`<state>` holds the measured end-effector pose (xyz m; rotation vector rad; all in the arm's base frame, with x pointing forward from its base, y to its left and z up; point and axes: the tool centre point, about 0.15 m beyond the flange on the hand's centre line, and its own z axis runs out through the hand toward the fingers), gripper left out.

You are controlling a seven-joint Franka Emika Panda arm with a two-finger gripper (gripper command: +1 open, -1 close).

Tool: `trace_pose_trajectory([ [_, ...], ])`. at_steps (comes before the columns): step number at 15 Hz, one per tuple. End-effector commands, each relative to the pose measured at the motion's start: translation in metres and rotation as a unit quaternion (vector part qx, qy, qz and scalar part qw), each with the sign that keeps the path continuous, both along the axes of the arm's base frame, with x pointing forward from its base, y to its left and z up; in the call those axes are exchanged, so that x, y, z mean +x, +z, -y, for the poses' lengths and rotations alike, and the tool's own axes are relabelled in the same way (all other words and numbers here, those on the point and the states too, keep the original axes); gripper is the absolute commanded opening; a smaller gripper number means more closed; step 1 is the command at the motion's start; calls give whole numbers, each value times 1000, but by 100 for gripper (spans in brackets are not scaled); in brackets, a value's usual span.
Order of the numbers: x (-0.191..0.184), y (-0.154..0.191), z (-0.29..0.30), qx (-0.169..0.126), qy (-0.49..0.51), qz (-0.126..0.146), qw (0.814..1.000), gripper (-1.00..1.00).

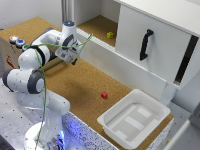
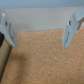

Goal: Pull the drawer

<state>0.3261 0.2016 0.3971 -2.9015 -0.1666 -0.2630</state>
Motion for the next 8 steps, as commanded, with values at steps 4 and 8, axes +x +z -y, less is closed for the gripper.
trace_pose_trajectory([
  [4, 2, -43, -77, 91, -34, -21, 995, 100],
  [8, 9, -67, -96, 146, -33, -41, 988, 100],
])
